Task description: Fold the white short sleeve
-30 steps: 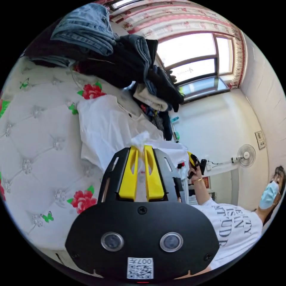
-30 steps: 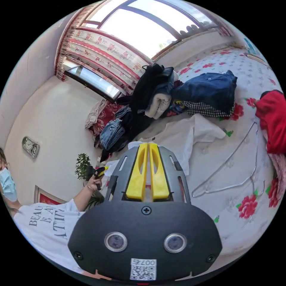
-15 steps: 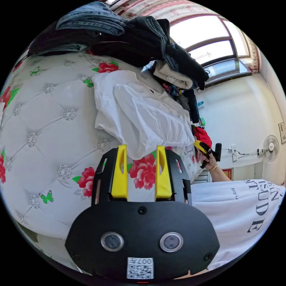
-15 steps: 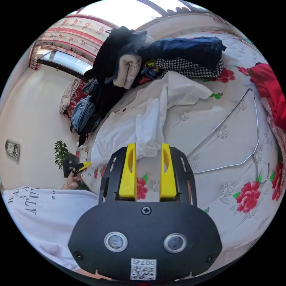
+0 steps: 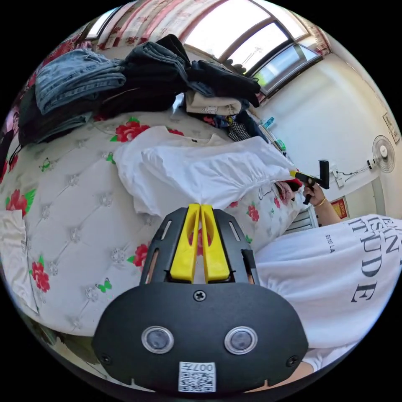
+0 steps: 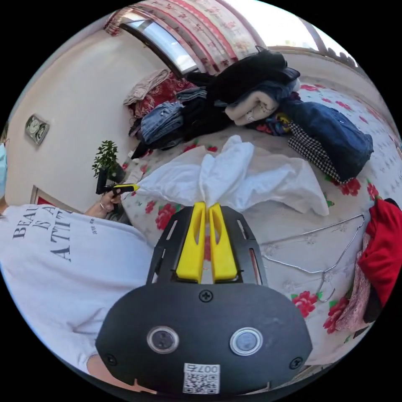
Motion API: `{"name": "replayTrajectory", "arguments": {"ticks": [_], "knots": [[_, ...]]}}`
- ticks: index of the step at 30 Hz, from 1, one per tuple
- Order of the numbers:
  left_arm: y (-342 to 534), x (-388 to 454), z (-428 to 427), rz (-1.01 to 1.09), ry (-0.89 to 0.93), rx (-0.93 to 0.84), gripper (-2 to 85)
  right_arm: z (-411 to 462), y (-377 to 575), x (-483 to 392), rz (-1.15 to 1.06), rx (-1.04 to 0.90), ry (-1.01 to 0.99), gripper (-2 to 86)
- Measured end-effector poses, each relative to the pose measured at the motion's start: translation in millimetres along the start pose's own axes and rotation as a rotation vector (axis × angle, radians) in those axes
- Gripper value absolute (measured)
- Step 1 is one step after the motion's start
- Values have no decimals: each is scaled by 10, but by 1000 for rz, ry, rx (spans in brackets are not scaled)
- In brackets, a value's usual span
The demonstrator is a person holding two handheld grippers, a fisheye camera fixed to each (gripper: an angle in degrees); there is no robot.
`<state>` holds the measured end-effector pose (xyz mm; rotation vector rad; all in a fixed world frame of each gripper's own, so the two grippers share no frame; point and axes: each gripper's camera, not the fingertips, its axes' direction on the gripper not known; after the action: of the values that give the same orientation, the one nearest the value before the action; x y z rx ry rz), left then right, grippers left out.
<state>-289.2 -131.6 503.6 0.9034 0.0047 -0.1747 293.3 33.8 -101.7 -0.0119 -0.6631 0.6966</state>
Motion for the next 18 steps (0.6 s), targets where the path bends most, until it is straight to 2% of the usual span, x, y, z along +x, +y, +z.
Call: {"name": "replayTrajectory", "arguments": {"ticks": [3, 5, 8, 10, 12, 14, 18], "knots": [[474, -6, 248, -79, -1, -103, -5, 237, 279, -157, 54, -143, 2, 2], [782, -98, 458, -188, 50, -152, 1, 597, 623, -121, 186, -208, 10, 9], [1187, -243, 552, -360, 60, -144, 44, 818, 980, -90, 378, -187, 118, 26], [1323, -339, 433, -424, 64, -86, 61, 745, 1032, -206, 400, -125, 198, 38], [1401, -517, 223, -473, 47, -9, 72, 630, 943, -447, 318, -53, 315, 49], [1415, -684, 109, -513, 36, 33, 75, 610, 689, -831, 146, 8, 437, 59], [1340, -1081, 93, -598, 98, 95, 89, 1026, 188, -1383, -86, 3, 372, 69]]}}
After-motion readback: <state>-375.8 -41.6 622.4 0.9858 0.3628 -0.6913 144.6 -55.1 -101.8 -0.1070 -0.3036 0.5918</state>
